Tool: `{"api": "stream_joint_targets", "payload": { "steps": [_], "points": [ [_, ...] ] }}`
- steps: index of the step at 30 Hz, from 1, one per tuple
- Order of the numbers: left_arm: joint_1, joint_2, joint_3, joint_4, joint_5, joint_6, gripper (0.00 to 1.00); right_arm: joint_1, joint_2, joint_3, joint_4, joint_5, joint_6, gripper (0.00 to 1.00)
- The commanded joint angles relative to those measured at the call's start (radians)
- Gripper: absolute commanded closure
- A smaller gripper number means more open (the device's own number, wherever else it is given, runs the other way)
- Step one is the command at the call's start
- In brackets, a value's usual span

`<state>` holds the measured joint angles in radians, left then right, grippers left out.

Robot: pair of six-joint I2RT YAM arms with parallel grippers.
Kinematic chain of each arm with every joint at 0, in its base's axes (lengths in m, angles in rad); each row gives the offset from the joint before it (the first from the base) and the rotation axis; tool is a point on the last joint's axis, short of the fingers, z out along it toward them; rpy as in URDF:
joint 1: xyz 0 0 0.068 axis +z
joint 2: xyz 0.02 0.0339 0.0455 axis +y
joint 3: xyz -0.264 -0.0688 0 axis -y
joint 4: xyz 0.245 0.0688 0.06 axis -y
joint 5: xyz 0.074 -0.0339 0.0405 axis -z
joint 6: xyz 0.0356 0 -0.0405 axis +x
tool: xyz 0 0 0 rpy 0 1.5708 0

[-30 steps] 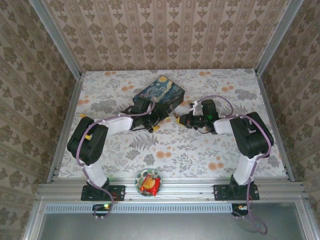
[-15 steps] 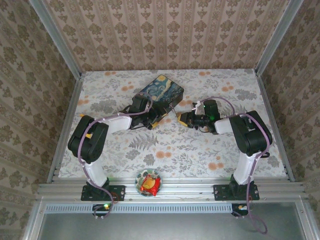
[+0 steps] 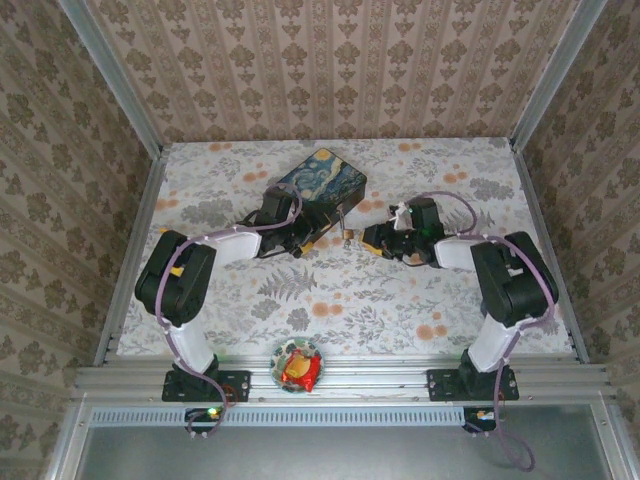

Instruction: Unlock the padlock with the key

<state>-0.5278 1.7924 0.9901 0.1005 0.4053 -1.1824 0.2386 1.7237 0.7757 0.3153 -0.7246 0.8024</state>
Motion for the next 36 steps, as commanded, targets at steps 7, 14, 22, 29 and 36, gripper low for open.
{"api": "stream_joint_targets", "payload": {
  "steps": [7,14,22,29,36],
  "points": [
    [0.001,-0.11,0.045,-0.285,-0.223,0.175,0.0,0.056,-0.113,0.138,-0.429,0.284,-0.288,0.63],
    [-0.018,-0.137,0.194,-0.529,-0.547,0.399,0.0,0.158,0.01,0.324,-0.61,0.523,-0.401,0.53],
    [-0.018,0.0,0.368,-0.602,-0.638,0.587,0.0,0.268,0.155,0.471,-0.666,0.676,-0.434,0.42],
    [-0.017,0.116,0.485,-0.681,-0.661,0.639,0.0,0.302,0.22,0.532,-0.682,0.759,-0.45,0.39],
    [-0.005,0.148,0.478,-0.714,-0.663,0.634,0.0,0.317,0.281,0.591,-0.691,0.814,-0.478,0.39]
  ]
}}
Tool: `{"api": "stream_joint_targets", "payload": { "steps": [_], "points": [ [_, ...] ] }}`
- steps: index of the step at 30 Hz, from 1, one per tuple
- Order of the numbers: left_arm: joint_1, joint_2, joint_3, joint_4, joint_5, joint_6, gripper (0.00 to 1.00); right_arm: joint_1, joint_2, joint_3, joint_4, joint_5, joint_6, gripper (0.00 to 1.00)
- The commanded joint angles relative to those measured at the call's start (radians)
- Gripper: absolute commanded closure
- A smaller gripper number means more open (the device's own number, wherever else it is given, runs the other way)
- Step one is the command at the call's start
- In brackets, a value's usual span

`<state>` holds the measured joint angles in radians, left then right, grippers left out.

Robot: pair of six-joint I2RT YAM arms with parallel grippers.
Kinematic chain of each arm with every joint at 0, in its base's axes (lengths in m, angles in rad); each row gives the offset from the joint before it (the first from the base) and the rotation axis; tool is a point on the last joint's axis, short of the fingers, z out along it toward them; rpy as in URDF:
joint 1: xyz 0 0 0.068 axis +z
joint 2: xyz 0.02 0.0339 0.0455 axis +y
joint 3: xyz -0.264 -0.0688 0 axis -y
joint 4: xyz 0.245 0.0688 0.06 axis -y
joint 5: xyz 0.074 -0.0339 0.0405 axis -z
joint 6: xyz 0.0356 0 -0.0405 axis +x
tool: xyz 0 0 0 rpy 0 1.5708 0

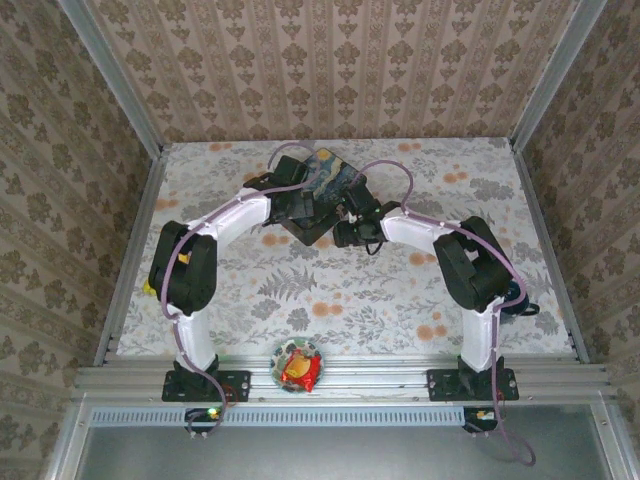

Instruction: Unlock the padlock with the key

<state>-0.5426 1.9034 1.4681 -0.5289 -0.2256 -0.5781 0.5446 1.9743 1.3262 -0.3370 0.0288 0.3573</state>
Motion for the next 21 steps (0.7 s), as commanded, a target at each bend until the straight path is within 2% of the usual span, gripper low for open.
{"api": "stream_joint_targets", "payload": {
  "steps": [1,13,21],
  "points": [
    [0.013,0.036,-0.004,-0.084,-0.031,0.029,0.0,0.014,0.042,0.054,-0.044,0.074,-0.038,0.39],
    [0.016,0.031,-0.035,-0.069,-0.001,0.011,0.0,0.037,0.124,0.123,-0.083,0.144,-0.061,0.42],
    [0.018,0.027,-0.045,-0.065,0.004,0.003,0.0,0.044,0.141,0.096,-0.077,0.158,-0.062,0.49]
  ]
}}
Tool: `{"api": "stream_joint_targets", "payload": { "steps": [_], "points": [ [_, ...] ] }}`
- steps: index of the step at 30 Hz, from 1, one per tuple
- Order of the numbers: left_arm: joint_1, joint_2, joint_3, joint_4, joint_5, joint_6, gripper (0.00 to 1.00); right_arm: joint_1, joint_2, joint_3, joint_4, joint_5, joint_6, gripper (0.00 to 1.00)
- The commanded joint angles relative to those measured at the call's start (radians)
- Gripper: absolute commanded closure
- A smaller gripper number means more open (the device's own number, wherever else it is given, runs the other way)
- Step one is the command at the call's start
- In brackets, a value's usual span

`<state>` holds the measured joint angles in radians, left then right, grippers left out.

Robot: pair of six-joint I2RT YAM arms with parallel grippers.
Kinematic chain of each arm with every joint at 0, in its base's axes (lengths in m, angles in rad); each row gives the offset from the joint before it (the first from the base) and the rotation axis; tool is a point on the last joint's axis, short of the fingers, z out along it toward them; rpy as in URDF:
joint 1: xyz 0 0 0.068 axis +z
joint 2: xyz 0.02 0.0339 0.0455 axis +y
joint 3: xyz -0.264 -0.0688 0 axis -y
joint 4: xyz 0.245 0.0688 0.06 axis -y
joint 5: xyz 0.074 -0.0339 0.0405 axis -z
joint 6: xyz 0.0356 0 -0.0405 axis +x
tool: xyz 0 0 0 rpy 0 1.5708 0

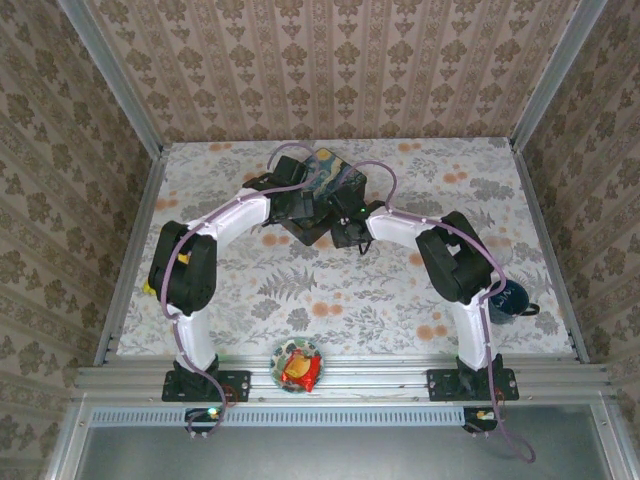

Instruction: Unlock the padlock with the key

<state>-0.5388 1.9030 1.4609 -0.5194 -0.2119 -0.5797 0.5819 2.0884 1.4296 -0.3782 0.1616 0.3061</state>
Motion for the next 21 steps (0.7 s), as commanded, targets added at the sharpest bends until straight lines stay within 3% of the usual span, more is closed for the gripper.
{"api": "stream_joint_targets", "payload": {
  "steps": [1,7,17,21],
  "points": [
    [0.016,0.027,-0.042,-0.072,-0.009,0.003,0.0,0.006,0.031,-0.009,-0.034,0.029,-0.008,0.5],
    [0.02,0.027,-0.048,-0.069,0.001,-0.002,0.0,0.006,0.038,-0.011,-0.009,0.032,-0.009,0.58],
    [0.029,0.018,-0.059,-0.066,0.003,-0.002,0.0,-0.006,-0.026,-0.079,0.048,0.013,-0.012,0.88],
    [0.03,0.006,-0.071,-0.064,0.009,-0.003,0.0,-0.037,-0.069,-0.124,0.093,-0.058,0.02,0.95]
  ]
}}
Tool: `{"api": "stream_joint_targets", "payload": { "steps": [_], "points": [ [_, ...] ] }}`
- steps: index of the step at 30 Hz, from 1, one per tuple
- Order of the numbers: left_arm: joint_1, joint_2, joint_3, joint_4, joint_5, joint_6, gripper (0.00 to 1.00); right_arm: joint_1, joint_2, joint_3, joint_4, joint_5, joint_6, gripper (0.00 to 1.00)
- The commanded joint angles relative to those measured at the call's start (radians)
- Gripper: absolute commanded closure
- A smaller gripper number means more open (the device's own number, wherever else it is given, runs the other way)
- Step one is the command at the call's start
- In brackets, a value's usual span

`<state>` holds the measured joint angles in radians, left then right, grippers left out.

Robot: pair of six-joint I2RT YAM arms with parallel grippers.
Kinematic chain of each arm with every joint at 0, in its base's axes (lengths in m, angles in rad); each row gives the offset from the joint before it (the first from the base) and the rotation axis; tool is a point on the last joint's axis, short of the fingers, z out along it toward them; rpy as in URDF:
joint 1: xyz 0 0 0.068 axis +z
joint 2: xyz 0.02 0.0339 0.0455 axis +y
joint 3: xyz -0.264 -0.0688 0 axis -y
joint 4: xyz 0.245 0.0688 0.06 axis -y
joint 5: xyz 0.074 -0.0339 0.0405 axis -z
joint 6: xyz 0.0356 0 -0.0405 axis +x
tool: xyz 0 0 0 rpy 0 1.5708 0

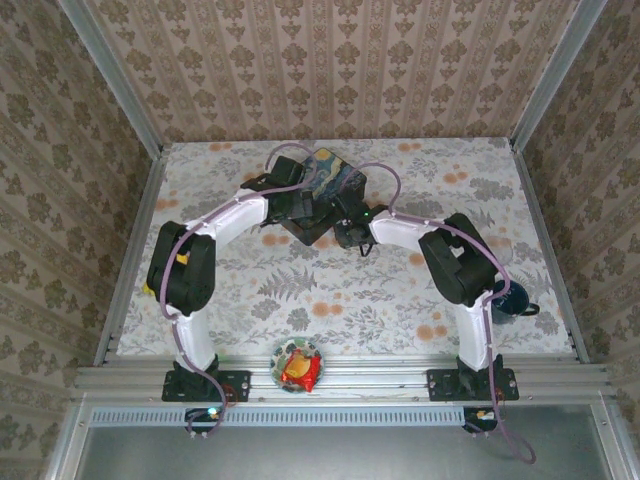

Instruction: Unlock the padlock with the key

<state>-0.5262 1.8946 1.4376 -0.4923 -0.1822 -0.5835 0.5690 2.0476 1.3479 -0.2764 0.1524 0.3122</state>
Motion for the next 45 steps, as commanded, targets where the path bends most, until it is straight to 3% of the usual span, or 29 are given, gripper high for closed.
{"api": "stream_joint_targets", "payload": {
  "steps": [1,8,22,45],
  "points": [
    [0.017,0.01,-0.053,-0.089,-0.02,-0.002,0.0,-0.035,-0.035,-0.052,0.003,-0.07,0.032,0.97],
    [0.017,-0.018,-0.102,-0.066,-0.002,-0.015,0.0,-0.07,-0.042,-0.075,0.057,-0.152,0.117,1.0],
    [0.017,-0.026,-0.138,-0.034,0.029,-0.017,0.0,-0.087,-0.061,-0.088,0.133,-0.198,0.25,1.0],
    [0.017,-0.008,-0.135,-0.028,0.047,-0.007,0.0,-0.141,-0.057,-0.076,0.229,-0.28,0.356,1.0]
  ]
}}
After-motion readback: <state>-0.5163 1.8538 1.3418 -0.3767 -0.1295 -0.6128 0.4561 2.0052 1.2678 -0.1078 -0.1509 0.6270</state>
